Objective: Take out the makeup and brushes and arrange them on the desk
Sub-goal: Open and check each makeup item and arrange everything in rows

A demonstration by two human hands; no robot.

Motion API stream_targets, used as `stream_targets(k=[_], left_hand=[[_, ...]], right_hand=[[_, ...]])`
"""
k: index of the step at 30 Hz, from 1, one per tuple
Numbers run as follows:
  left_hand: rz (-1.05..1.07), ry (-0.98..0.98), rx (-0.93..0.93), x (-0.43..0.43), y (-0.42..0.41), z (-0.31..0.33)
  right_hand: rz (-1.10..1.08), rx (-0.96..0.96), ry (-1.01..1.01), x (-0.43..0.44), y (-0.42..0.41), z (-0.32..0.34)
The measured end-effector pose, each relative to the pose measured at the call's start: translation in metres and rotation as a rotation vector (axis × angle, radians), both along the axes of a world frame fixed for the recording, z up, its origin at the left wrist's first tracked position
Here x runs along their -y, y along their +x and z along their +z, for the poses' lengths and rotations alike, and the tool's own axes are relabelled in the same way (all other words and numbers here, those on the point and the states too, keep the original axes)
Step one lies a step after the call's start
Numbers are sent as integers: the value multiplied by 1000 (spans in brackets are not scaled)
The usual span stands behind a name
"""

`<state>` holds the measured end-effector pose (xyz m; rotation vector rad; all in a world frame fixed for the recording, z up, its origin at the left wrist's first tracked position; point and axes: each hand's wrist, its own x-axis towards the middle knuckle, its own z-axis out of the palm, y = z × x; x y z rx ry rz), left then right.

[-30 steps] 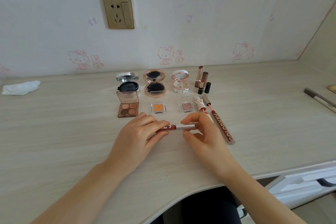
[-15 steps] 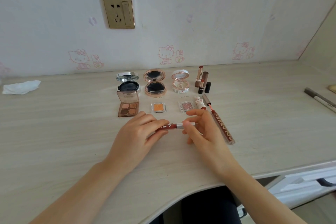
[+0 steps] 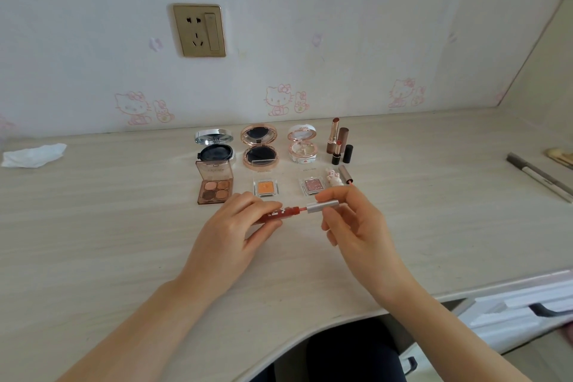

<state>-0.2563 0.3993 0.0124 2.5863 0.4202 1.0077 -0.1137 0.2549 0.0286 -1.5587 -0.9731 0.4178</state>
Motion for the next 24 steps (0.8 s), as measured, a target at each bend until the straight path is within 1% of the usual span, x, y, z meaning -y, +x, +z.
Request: stream_targets(k=[4, 6, 8, 11, 16, 21, 24], left_hand=[[-54, -30, 9, 12, 4, 6], [-90, -87, -10, 19, 6, 8], [-123, -98, -46, 28, 9, 11], [-175, -6, -84, 41, 17, 17], [-271, 138, -105, 58, 44, 20], [-289, 202, -88, 75, 74, 15], [-285, 245, -130, 89, 88, 16]], right_hand=[[-11, -53, 44, 12, 8, 16], [-9, -82, 52, 16, 15, 24], [-22, -121, 57, 19, 26, 30], [-46, -169, 33, 22, 44, 36], [-77, -173, -17, 27, 76, 41], [-103, -213, -43, 32, 105, 47], [-92, -210, -75, 33, 120, 48]])
